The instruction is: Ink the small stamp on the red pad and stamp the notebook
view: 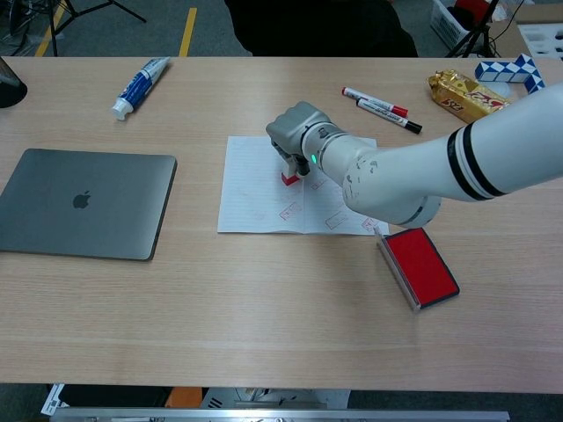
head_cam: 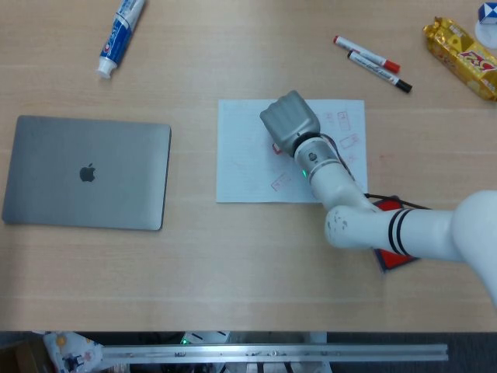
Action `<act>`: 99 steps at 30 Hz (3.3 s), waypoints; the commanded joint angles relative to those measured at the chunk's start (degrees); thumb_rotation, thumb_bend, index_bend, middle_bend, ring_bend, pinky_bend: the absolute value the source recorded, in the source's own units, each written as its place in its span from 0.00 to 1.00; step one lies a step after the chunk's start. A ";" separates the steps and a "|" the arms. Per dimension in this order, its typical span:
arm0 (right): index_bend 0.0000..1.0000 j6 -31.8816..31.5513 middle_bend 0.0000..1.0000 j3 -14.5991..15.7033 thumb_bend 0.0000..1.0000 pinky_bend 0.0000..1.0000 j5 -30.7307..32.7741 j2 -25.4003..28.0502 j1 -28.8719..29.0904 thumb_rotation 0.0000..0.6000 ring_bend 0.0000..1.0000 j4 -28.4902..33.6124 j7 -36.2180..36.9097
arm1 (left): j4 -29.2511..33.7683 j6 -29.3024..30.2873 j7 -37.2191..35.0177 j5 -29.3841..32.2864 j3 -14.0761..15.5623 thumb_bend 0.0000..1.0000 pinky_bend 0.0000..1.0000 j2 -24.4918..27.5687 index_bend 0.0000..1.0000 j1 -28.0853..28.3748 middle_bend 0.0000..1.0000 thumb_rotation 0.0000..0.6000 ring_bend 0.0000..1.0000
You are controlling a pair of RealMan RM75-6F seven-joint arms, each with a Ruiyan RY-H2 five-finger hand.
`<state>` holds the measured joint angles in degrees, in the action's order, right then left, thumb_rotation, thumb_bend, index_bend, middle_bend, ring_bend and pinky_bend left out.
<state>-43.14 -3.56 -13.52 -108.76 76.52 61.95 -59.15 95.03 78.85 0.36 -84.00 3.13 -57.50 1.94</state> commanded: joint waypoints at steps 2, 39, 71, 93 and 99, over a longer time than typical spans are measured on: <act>0.89 0.42 0.69 -0.29 0.61 0.47 0.18 -0.47 -0.06 1.00 0.52 -0.76 -0.19 | 0.06 -0.19 0.12 0.14 0.03 0.24 0.23 0.03 0.08 0.03 0.05 1.00 0.25; 0.90 0.51 0.70 -2.47 0.62 0.47 -0.33 0.20 -0.79 1.00 0.53 -0.49 -0.53 | 0.68 -0.61 0.17 0.52 0.17 0.24 0.23 0.76 0.06 -0.07 0.04 1.00 0.25; 0.90 -3.57 0.70 9.29 0.62 0.47 -17.23 33.25 -16.25 1.00 0.53 33.98 16.21 | 2.66 -1.92 1.03 -1.94 0.93 0.24 0.23 0.83 0.06 1.23 0.04 1.00 0.25; 0.72 -5.33 0.56 13.71 0.46 0.42 -24.11 25.81 -23.07 1.00 0.46 23.44 17.36 | 2.90 -3.19 1.47 -1.85 1.34 0.24 0.23 0.24 0.05 2.01 0.03 1.00 0.25; 0.65 -5.03 0.53 13.24 0.41 0.39 -24.60 25.08 -23.80 1.00 0.42 22.35 17.43 | 2.85 -3.38 1.49 -1.53 1.36 0.24 0.23 0.19 0.05 2.08 0.03 1.00 0.25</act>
<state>-48.19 9.70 -38.11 -83.66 52.73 84.30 -41.71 97.89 75.46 1.86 -85.53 4.49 -57.31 4.02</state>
